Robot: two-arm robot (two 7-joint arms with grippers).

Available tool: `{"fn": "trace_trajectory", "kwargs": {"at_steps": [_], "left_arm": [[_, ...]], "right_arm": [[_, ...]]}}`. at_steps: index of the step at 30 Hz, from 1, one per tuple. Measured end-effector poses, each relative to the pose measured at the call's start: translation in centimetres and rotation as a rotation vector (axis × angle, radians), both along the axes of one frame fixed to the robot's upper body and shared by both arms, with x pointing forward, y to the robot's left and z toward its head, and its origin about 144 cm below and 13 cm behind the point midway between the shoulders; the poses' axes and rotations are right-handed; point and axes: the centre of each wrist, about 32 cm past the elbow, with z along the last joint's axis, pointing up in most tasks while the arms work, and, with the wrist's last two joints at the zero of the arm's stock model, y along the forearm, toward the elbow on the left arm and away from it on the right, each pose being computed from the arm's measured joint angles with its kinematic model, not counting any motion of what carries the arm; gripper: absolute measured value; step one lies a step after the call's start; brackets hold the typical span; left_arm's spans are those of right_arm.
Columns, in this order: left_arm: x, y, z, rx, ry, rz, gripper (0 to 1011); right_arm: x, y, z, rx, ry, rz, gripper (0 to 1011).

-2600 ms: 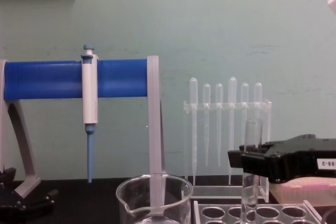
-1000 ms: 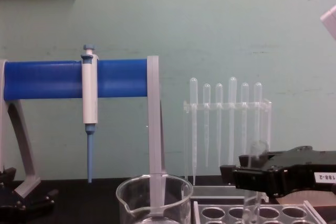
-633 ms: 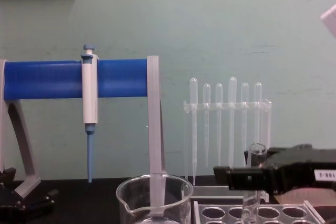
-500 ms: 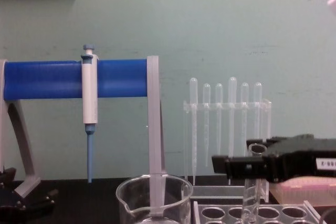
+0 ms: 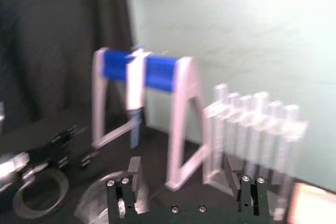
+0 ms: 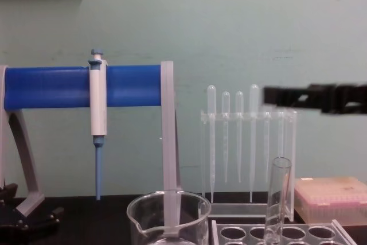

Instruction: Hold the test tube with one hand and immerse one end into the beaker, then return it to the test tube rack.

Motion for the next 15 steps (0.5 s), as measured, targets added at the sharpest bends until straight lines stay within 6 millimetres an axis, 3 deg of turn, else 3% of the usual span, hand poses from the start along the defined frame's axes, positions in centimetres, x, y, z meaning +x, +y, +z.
{"fn": "trace_trajectory", "kwargs": {"at_steps": [4, 15], "left_arm": [[0.0, 0.0, 0.0, 0.000, 0.000, 0.000, 1000], [0.0, 0.0, 0.0, 0.000, 0.000, 0.000, 1000]], "right_arm": [[-0.3, -0.6, -0.3, 0.042, -0.034, -0.137, 1002], [0.4, -1.9, -5.6, 0.024, -0.068, -0.528, 1002]]}}
